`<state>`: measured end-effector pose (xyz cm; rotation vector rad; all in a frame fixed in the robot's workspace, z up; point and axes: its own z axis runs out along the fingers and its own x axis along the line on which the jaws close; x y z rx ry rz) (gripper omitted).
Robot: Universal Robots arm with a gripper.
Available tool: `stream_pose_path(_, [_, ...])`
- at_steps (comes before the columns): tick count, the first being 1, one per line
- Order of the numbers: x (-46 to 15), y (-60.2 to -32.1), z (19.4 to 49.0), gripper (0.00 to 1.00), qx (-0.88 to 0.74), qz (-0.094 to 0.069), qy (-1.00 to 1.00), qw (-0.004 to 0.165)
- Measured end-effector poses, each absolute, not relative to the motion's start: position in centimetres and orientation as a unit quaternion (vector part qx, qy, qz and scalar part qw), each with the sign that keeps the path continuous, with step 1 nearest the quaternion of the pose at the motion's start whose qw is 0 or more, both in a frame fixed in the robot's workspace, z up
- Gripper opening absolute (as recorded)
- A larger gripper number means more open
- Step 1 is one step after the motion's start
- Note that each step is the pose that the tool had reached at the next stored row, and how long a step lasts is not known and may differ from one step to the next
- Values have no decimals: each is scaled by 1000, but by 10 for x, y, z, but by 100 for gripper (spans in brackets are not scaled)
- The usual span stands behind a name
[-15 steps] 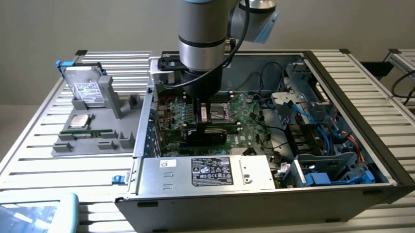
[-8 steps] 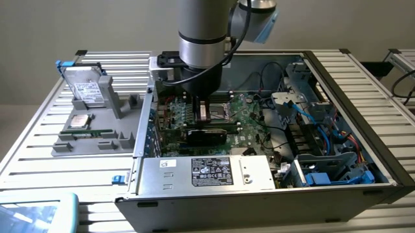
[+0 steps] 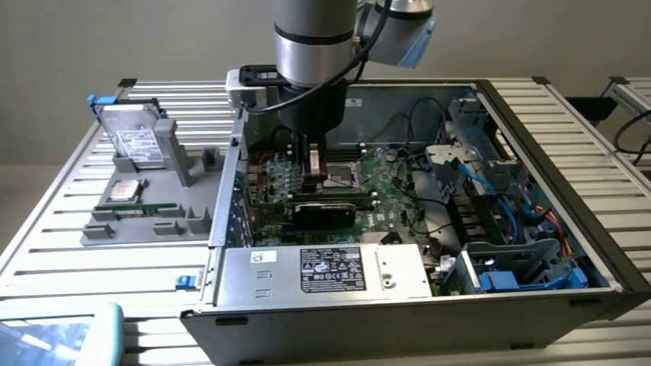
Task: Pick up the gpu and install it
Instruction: 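Press down on the gpu until it lock into place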
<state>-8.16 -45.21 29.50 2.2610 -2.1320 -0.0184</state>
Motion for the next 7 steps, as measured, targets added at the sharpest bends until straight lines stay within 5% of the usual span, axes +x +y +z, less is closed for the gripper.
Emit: stream_pose_path(7, [-82,-452,295,11,727,-6,-686,17])
